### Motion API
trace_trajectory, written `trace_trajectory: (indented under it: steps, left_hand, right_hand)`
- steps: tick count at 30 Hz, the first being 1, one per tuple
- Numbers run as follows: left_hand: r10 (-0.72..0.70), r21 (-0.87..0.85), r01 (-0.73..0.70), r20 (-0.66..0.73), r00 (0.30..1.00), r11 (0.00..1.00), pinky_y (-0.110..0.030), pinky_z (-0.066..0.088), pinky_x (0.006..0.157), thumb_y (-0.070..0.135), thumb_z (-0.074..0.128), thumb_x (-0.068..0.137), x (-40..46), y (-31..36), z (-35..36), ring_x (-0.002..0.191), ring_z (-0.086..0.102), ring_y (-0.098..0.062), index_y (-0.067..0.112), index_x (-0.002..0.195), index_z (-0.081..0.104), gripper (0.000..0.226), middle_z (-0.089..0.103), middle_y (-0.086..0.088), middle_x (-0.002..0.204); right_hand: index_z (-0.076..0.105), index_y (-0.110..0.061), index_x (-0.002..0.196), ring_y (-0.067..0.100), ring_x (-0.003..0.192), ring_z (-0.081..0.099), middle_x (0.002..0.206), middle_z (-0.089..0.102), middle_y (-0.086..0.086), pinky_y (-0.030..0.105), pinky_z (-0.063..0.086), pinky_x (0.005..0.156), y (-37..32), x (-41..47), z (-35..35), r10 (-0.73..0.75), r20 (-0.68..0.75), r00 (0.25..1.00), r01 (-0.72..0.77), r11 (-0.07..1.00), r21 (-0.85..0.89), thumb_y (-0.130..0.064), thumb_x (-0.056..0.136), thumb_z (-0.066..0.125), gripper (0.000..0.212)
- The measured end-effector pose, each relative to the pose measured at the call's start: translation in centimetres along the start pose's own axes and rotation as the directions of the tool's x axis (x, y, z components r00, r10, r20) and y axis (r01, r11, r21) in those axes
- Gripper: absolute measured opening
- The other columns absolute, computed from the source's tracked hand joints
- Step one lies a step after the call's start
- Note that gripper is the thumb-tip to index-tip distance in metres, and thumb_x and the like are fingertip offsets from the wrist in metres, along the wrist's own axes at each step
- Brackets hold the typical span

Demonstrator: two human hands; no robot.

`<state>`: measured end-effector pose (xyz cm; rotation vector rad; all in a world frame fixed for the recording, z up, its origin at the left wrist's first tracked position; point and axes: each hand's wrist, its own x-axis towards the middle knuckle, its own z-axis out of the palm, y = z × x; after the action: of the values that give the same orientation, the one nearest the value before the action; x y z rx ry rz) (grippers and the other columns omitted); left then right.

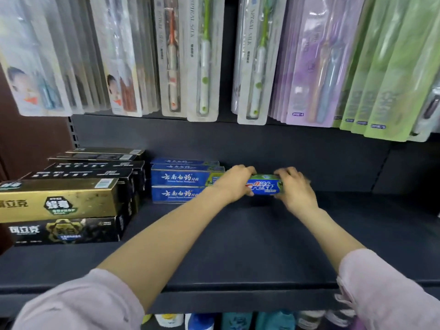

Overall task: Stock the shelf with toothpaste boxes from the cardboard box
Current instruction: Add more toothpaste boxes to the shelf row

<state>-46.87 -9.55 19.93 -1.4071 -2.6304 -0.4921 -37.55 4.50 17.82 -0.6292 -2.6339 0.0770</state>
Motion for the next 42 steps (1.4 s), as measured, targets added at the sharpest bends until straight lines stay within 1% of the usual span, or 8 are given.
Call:
trace_trajectory:
  steps: [6,10,14,19,25,30,38,42]
  left_hand:
    - [-0.136,0.417,0.127,-0.009,0.991,0.9,-0.038,0.036,0.1,0.013,0.062,0.088,2.1,0.1,3.7,0.122,0.044,-0.03,0.009,0.129,0.052,0.043,0.049,-0.013,0.129]
    - [-0.063,0.554,0.109,-0.1,0.993,0.825,-0.039,0.032,0.103,0.005,0.053,0.088,1.8,0.0,4.8,0.12,0.045,-0.03,0.005,0.121,0.058,0.033,0.053,-0.013,0.125]
    - [-0.107,0.435,0.136,-0.089,0.99,0.89,-0.038,0.041,0.095,-0.005,0.046,0.089,1.4,0.6,5.1,0.12,0.048,-0.032,0.0,0.127,0.049,0.038,0.051,-0.016,0.128]
    - [-0.153,0.125,0.161,-0.067,0.986,0.979,-0.037,0.044,0.099,-0.006,0.053,0.086,-0.6,0.2,4.7,0.123,0.045,-0.03,0.004,0.135,0.042,0.051,0.045,-0.014,0.134]
    - [-0.152,-0.132,0.133,-0.145,0.978,0.982,-0.039,0.047,0.092,0.008,0.047,0.091,-4.8,2.1,3.8,0.113,0.053,-0.029,0.011,0.127,0.052,0.037,0.054,-0.009,0.124]
    - [-0.169,-0.425,0.074,-0.191,0.967,0.902,-0.032,0.051,0.082,0.014,0.054,0.088,-9.2,5.8,4.3,0.089,0.063,-0.022,0.012,0.099,0.066,0.017,0.067,-0.001,0.085]
    - [-0.048,-0.493,-0.028,-0.142,0.989,0.87,-0.032,0.051,0.073,0.016,0.057,0.085,-16.1,15.4,8.5,0.077,0.064,-0.02,0.014,0.087,0.067,0.01,0.069,-0.001,0.075]
    - [-0.074,-0.466,0.028,-0.081,0.994,0.884,-0.033,0.05,0.074,0.015,0.057,0.083,-19.0,20.7,13.3,0.079,0.064,-0.021,0.012,0.084,0.066,0.01,0.069,-0.002,0.075]
  right_hand:
    - [0.056,-0.012,0.124,0.031,0.11,0.054,0.121,0.051,0.01,0.037,0.047,0.083,0.6,1.6,2.3,-0.051,0.094,0.994,0.044,0.996,0.082,-0.014,0.091,0.057,0.034]
    - [0.058,-0.006,0.124,0.03,0.114,0.053,0.124,0.051,0.012,0.036,0.046,0.095,0.9,1.8,3.7,-0.093,0.074,0.993,0.08,0.983,0.166,-0.007,0.09,0.056,0.033]
    - [0.053,-0.004,0.128,0.029,0.122,0.047,0.133,0.045,0.011,0.035,0.039,0.104,1.1,1.8,4.1,-0.116,0.115,0.987,0.095,0.98,0.173,-0.007,0.093,0.053,0.036]
    - [0.029,-0.013,0.148,0.024,0.142,0.025,0.155,0.023,0.003,0.032,0.024,0.115,1.2,0.3,3.2,-0.12,0.286,0.951,0.064,0.978,0.198,-0.014,0.094,0.053,0.058]
    - [0.053,-0.012,0.131,0.025,0.126,0.047,0.138,0.048,0.007,0.03,0.035,0.105,0.2,-5.3,0.1,-0.036,-0.001,0.999,0.035,0.936,0.35,-0.009,0.092,0.051,0.04]
    - [0.066,-0.01,0.11,0.031,0.104,0.058,0.108,0.061,0.013,0.036,0.045,0.093,0.2,-11.5,-2.0,0.091,-0.095,0.991,-0.048,0.925,0.377,-0.005,0.088,0.049,0.028]
    - [0.068,-0.018,0.094,0.03,0.099,0.062,0.098,0.07,0.01,0.038,0.05,0.08,5.2,-22.6,-4.3,0.145,0.034,0.989,-0.148,0.929,0.34,-0.014,0.087,0.052,0.018]
    - [0.065,-0.016,0.105,0.036,0.103,0.06,0.105,0.068,0.016,0.042,0.05,0.084,10.2,-29.0,-3.0,0.17,0.155,0.973,-0.208,0.938,0.277,-0.014,0.088,0.051,0.022]
